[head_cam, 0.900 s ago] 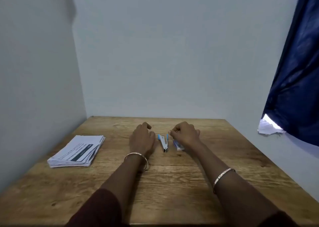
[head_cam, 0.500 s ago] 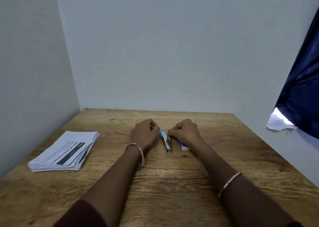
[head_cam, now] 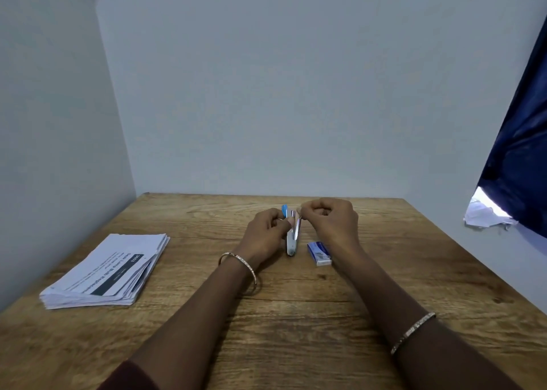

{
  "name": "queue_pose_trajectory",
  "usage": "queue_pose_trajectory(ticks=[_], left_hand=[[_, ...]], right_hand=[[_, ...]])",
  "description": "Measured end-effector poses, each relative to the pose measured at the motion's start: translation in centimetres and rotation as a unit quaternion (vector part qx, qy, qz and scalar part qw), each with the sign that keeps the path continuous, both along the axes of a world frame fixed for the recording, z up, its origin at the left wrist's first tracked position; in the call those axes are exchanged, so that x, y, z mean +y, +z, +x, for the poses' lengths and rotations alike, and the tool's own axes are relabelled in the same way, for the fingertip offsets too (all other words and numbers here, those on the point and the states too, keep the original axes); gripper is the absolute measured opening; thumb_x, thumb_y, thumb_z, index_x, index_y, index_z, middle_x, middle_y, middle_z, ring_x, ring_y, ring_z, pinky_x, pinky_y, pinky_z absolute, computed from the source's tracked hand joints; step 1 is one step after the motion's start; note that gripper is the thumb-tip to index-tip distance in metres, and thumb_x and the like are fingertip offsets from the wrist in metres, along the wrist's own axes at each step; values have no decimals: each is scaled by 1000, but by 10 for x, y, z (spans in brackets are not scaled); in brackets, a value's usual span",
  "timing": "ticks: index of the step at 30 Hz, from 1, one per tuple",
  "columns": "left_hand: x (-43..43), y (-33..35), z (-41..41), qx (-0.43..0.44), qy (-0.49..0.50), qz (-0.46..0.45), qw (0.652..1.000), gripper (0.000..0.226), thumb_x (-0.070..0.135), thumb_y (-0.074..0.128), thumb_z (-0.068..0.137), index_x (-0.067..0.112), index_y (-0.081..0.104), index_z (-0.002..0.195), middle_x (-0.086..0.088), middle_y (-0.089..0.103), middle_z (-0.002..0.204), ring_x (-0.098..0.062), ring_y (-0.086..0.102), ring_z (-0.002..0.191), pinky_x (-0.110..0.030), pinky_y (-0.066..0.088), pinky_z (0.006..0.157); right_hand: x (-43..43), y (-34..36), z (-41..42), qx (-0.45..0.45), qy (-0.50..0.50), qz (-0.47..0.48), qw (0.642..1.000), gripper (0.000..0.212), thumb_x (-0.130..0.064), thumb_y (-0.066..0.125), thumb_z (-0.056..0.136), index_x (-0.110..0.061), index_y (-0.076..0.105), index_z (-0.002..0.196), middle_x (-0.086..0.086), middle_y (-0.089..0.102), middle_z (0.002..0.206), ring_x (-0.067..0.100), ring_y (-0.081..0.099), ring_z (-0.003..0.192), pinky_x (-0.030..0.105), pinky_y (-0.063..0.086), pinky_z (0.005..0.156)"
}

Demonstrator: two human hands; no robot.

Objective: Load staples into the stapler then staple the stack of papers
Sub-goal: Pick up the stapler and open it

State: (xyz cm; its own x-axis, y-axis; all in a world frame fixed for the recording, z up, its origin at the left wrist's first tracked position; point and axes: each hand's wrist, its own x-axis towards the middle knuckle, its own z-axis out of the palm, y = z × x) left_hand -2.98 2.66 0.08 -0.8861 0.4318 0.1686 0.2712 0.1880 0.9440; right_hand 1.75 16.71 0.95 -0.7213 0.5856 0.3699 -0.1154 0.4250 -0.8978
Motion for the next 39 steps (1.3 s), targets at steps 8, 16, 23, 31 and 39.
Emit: queue_pose_trajectory(ticks=[8,16,23,31,39], left_hand=[[-3,0,8,-5,-35,119,992,24,18,56,100,4,66,117,-20,71,99,-26,73,89,-38,58,75],[-2,3,8,65,13,98,993,22,17,62,96,1,71,108,-17,76,97,-28,73,91,-42,60,80],[4,1,14,104,51,101,988,22,18,60,97,2,70,108,-15,75,97,-27,74,91,-42,61,78],[16,-4,25,152,107,107,977,22,24,49,103,5,60,99,-12,71,89,-28,68,85,-52,57,74],[16,5,24,83,160,176,968,23,27,35,106,11,51,101,0,65,87,-24,66,82,-51,58,75]], right_hand=[[0,1,-1,4,190,-108,976,15,-25,83,81,-17,82,93,0,81,91,8,75,88,23,55,74],[0,2,1,27,170,-109,979,7,-12,77,87,-7,78,91,14,79,94,29,75,95,41,61,86],[-10,0,0,47,107,-57,992,3,-12,73,89,-13,74,87,8,78,91,22,75,90,40,62,79],[-23,-2,-2,72,62,-31,995,5,-18,71,89,-19,71,84,3,76,85,23,75,82,50,63,74],[-27,-1,-4,82,53,-66,993,11,-15,67,94,-21,68,84,4,77,89,21,74,87,45,60,85]])
